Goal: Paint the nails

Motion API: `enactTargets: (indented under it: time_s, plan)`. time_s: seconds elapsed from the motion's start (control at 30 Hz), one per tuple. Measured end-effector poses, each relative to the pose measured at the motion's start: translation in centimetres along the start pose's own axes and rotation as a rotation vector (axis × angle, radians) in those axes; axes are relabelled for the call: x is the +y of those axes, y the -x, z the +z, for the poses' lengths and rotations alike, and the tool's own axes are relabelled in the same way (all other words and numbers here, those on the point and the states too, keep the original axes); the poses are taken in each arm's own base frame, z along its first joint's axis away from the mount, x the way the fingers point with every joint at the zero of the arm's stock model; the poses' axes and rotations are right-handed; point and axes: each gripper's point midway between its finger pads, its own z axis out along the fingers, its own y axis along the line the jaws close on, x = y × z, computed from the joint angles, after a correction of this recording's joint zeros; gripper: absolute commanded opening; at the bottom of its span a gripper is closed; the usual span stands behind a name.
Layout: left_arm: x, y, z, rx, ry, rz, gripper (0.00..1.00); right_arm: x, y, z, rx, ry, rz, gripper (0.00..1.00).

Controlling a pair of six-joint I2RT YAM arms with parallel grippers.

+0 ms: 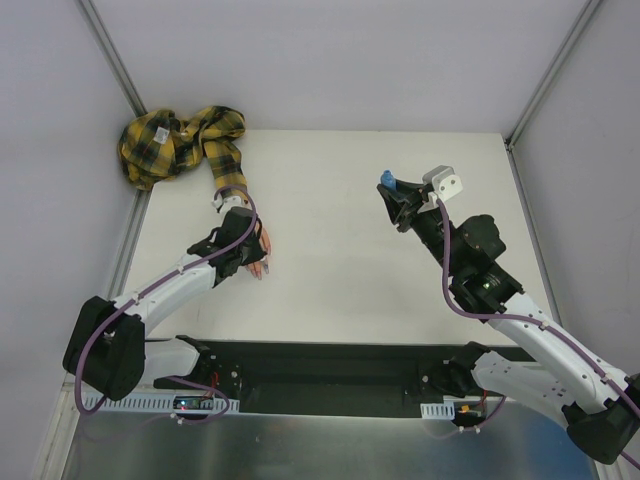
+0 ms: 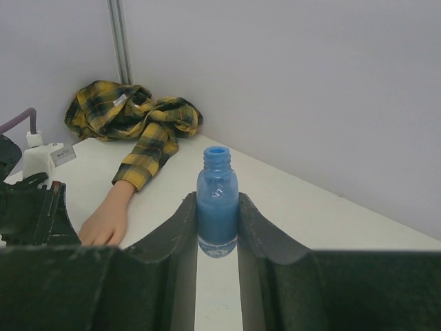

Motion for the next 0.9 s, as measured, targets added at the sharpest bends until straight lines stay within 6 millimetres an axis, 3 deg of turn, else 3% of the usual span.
enactTargets:
  time_s: [0.27,0.9]
  plan:
    - [-0.1,0.4,-0.6,-0.014,-0.014,-0.005,0.00,0.0,0.0,0.0,0.000,0.001,0.002,0.00]
    - [0.4,-1.2,-0.1,0.044,0.002,0.008,0.00,0.1,0.0,0.0,-0.001,0.005,0.002,0.00]
